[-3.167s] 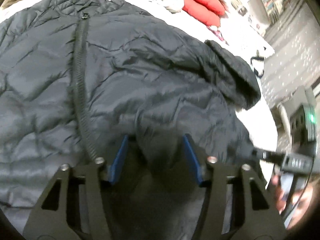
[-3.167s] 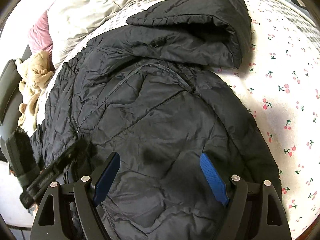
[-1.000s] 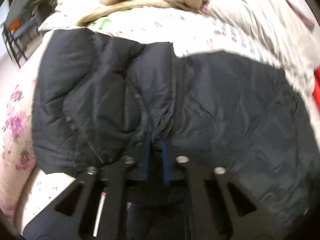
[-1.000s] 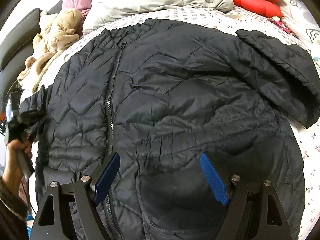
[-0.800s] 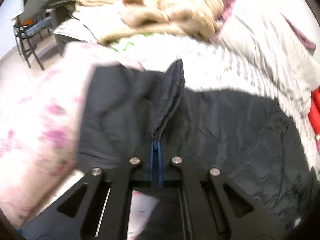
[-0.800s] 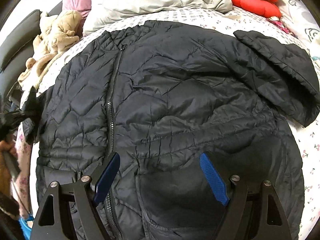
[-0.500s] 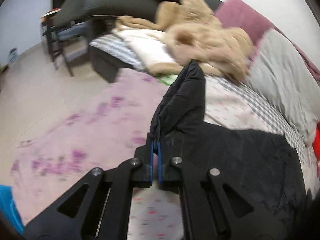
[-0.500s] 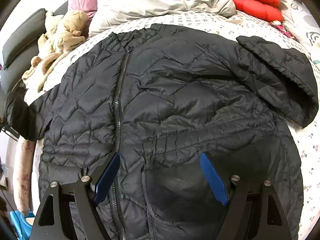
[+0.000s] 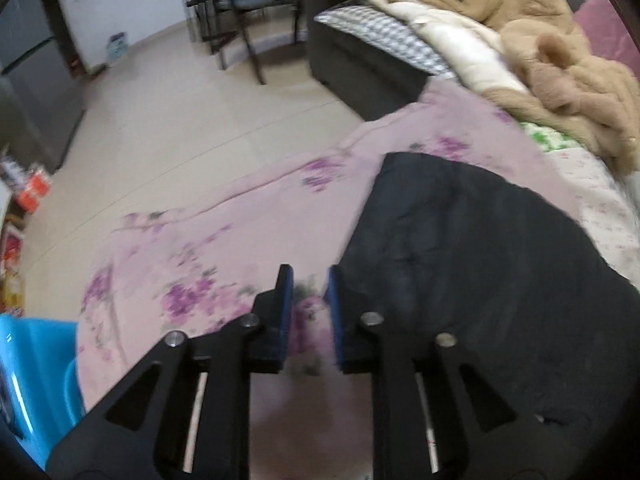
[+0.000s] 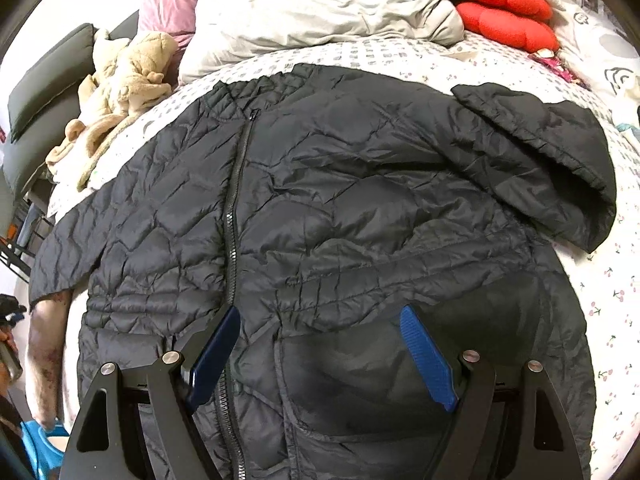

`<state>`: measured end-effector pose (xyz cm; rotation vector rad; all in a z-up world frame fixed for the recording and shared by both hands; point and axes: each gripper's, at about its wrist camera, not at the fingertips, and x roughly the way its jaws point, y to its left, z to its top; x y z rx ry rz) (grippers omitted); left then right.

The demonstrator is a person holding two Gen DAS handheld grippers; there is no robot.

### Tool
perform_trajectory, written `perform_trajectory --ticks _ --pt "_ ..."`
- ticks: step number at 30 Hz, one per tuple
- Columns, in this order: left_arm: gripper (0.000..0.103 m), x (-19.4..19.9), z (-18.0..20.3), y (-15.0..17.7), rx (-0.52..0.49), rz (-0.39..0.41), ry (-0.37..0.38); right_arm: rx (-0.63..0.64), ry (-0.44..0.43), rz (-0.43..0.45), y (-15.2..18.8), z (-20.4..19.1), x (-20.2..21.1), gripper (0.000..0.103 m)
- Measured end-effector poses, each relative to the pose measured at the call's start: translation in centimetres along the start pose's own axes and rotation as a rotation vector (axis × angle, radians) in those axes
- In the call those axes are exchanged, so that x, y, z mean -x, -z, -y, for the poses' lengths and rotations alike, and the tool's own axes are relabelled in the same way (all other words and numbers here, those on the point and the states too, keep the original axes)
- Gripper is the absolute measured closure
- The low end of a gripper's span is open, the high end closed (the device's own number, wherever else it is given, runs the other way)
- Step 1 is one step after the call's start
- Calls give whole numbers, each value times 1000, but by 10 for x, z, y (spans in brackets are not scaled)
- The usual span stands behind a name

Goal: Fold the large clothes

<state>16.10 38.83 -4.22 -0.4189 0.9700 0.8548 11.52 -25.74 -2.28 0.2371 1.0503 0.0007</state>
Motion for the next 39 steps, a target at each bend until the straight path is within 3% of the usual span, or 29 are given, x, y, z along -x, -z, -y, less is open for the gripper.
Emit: perform_trajectory --ticks 1,2,3,7,10,14,20,24,26,31,34,36,37,38,39 --pt "56 2 0 2 1 -1 20 0 2 7 -1 2 1 19" --pt "37 5 1 6 -3 -2 37 0 3 12 -1 3 3 19" --pt "31 12 4 9 -10 5 59 0 5 18 -1 4 4 19" --pt "23 41 18 20 -52 18 117 3 25 45 -2 8 9 19" --pt "18 71 40 35 -141 35 186 4 54 72 -4 13 13 19" --pt "5 106 71 63 -222 28 267 -24 94 107 -11 28 20 19" --pt "0 150 127 122 -356 -8 474 -160 94 139 -17 71 29 19" --pt "0 152 160 167 -436 -77 623 -212 113 153 -21 93 30 19" --pt "0 147 178 186 -503 -137 650 -219 142 153 -31 101 27 19" --pt "0 152 205 200 -530 -134 709 -106 318 208 -73 100 10 20" --pt "0 152 215 202 -524 -137 757 -3 479 189 -98 95 -15 21" --pt "0 154 223 206 -540 -146 780 23 565 175 -112 98 -32 29" --pt "0 156 224 209 -546 -151 791 35 596 159 -118 101 -41 46" --pt "0 158 225 211 -549 -156 807 42 605 148 -122 104 -46 83" --pt "0 159 228 212 -554 -164 826 43 606 132 -125 109 -49 94"
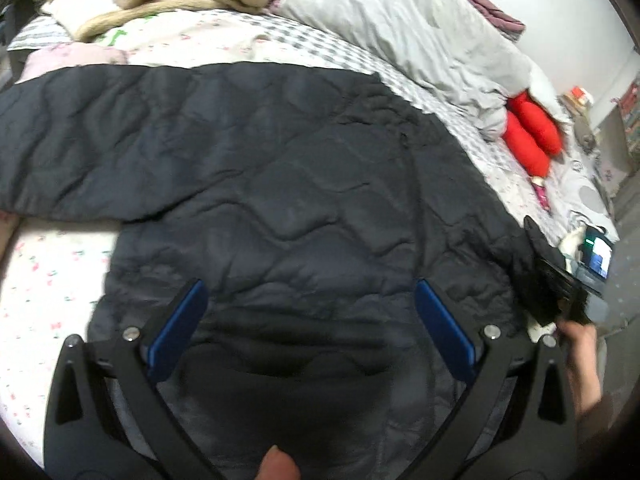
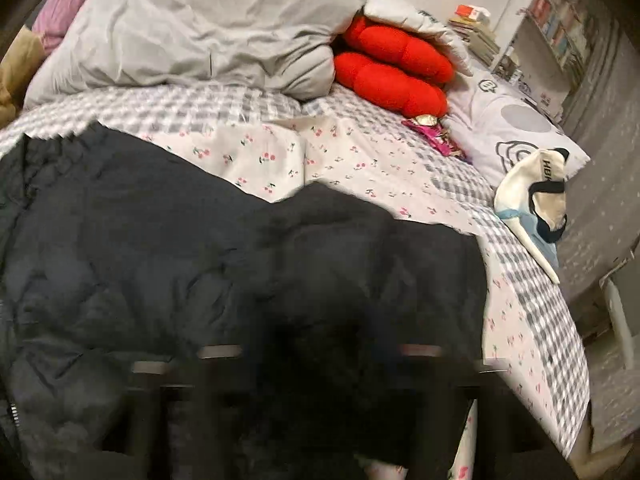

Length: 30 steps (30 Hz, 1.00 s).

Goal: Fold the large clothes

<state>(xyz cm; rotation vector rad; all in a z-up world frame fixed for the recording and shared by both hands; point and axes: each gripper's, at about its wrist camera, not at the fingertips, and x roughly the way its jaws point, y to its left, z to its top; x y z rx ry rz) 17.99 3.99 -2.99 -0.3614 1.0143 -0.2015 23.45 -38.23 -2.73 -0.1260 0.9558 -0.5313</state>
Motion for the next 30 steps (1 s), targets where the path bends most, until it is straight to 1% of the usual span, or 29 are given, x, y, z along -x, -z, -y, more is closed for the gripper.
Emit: perform_trajectory --ticks 1,4,5,7,8,9,10,11,14,17,19,20,22,23,25,27,30 --pt "0 -2 4 1 -4 -8 21 -4 8 -11 -3 3 -3 94" --pt "0 -6 14 1 -22 -12 47 -64 3 47 -14 30 14 95" --pt "0 -6 18 1 -30 -10 51 -91 1 84 -18 46 29 95" --pt "0 -6 23 1 -52 -3 54 -122 -6 133 -23 75 49 95" --pt "0 -6 26 1 -66 4 55 -144 -3 155 -22 97 63 95" --pt "0 -6 28 1 -77 10 55 -158 -4 163 -21 111 70 95" --pt "0 -5 31 2 -92 16 54 -185 -12 164 -14 133 79 95" --pt "0 -5 33 2 -102 19 52 -202 -27 154 -9 149 83 95" --pt "0 -6 37 4 -115 15 51 -265 -107 85 27 203 86 93" --pt "0 -9 39 6 -114 6 53 -325 -198 -1 81 252 79 89" --pt "0 -10 40 7 -118 4 50 -347 -242 -50 114 272 74 88" --pt "0 -10 41 7 -124 5 48 -362 -257 -87 133 286 68 88" --pt "0 -8 43 7 -133 15 41 -397 -262 -129 159 303 64 88" --pt "0 -7 43 7 -137 21 39 -434 -286 -144 174 317 61 88" --pt "0 -5 44 7 -146 27 35 -500 -335 -145 190 337 60 87" --pt "0 -5 47 7 -160 18 45 -574 -381 -132 200 360 57 81" --pt "0 -6 65 2 -249 8 81 -622 -426 -123 188 376 48 68"
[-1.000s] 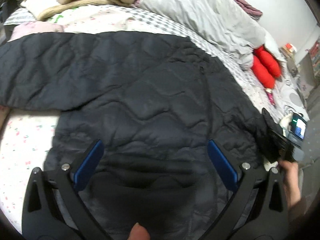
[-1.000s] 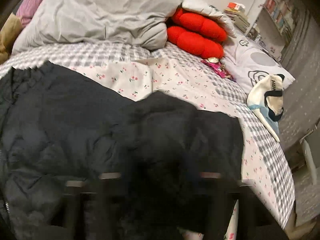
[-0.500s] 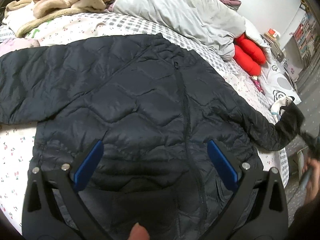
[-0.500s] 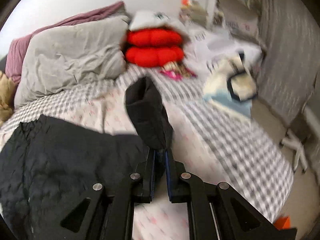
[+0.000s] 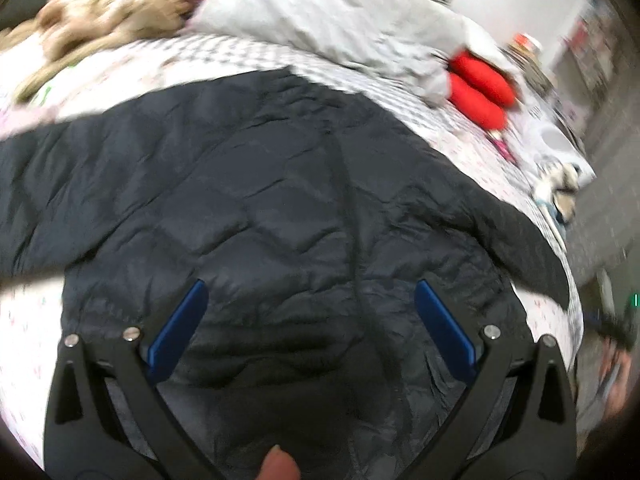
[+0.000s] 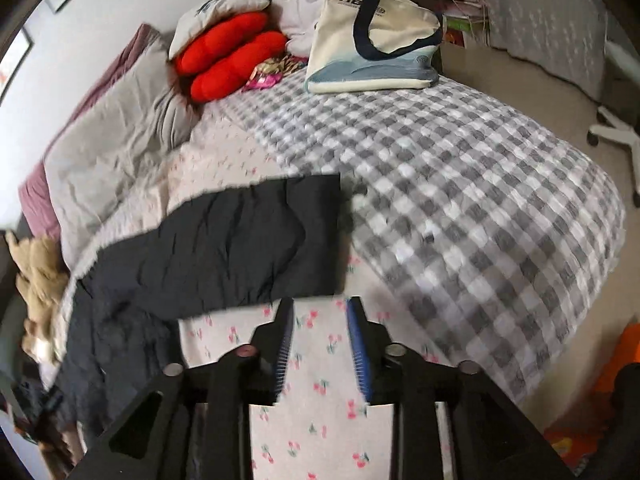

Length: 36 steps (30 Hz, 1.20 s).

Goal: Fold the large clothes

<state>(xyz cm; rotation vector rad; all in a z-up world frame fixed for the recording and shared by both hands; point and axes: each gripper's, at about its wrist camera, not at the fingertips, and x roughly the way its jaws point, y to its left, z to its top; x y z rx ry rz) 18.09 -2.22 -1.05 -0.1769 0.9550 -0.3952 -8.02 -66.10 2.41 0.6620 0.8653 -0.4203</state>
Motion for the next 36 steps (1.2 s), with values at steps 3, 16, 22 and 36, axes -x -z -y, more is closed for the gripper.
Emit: perform_trajectory --ticks 3,16,22,36 --pt "0 -8 26 -21 -106 7 8 13 -48 35 -17 -8 -11 14" --pt "21 -175 154 -134 -378 -99 30 139 62 103 -66 -29 -121 57" --pt "21 -244 217 -146 -516 -200 128 213 57 140 -65 -40 -127 86" --pt "101 -275 245 -117 -472 -163 39 324 106 259 -58 -67 -111 96"
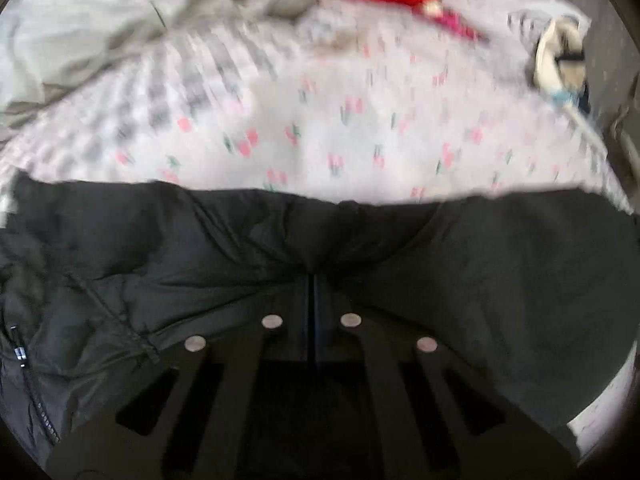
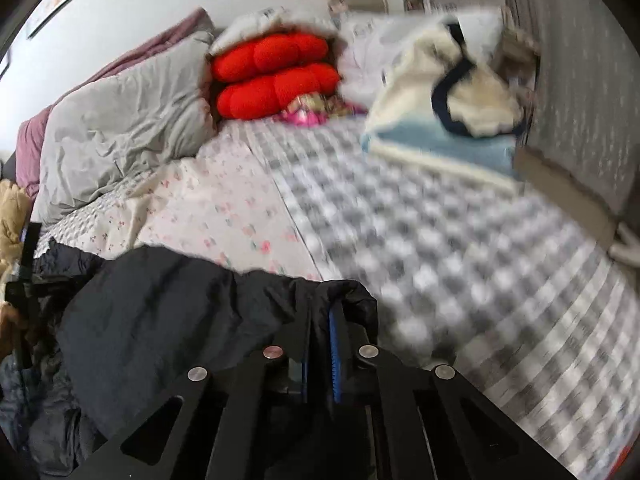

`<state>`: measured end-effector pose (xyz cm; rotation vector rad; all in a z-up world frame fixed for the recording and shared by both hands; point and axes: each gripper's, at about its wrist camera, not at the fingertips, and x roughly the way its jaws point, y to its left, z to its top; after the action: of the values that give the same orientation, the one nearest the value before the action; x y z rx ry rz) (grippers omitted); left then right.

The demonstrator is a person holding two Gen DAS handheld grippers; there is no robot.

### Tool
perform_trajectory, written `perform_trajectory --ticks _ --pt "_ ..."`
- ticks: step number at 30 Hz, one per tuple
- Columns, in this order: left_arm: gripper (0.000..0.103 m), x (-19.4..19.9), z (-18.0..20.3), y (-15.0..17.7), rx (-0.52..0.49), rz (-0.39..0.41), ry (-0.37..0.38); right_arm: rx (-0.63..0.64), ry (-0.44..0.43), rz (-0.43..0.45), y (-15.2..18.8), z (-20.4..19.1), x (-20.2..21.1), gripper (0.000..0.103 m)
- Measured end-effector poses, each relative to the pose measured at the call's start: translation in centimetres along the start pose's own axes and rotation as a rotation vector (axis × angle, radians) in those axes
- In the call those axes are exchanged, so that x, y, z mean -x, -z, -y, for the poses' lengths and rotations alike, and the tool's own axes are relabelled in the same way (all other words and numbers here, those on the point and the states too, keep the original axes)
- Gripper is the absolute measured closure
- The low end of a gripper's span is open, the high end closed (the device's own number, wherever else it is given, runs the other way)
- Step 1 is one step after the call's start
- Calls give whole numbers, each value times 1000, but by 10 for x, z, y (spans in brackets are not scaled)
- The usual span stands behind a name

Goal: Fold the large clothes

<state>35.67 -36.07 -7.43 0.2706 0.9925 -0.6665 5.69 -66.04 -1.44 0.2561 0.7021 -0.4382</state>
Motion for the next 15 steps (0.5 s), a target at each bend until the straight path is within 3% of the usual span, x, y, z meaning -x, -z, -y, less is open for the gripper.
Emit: perform_trajectory --ticks 4,7,8,10,11,13,15 --pt "101 45 -15 -9 108 237 46 72 85 130 -34 -13 18 97" --pt "101 48 -19 -12 136 320 59 82 162 171 -69 -13 6 97" --pt "97 40 -20 -15 137 306 32 89 192 167 -80 -12 -4 97" --pt "81 18 -19 -20 133 234 -23 88 252 126 -95 -9 -34 95" --pt "70 15 -19 -18 135 213 -31 85 303 66 -100 -7 -55 95" --pt "58 26 -20 -6 159 220 -6 79 407 -12 -102 -5 -76 89" --pt "34 45 -23 4 165 251 21 17 400 -24 -99 -2 -72 88"
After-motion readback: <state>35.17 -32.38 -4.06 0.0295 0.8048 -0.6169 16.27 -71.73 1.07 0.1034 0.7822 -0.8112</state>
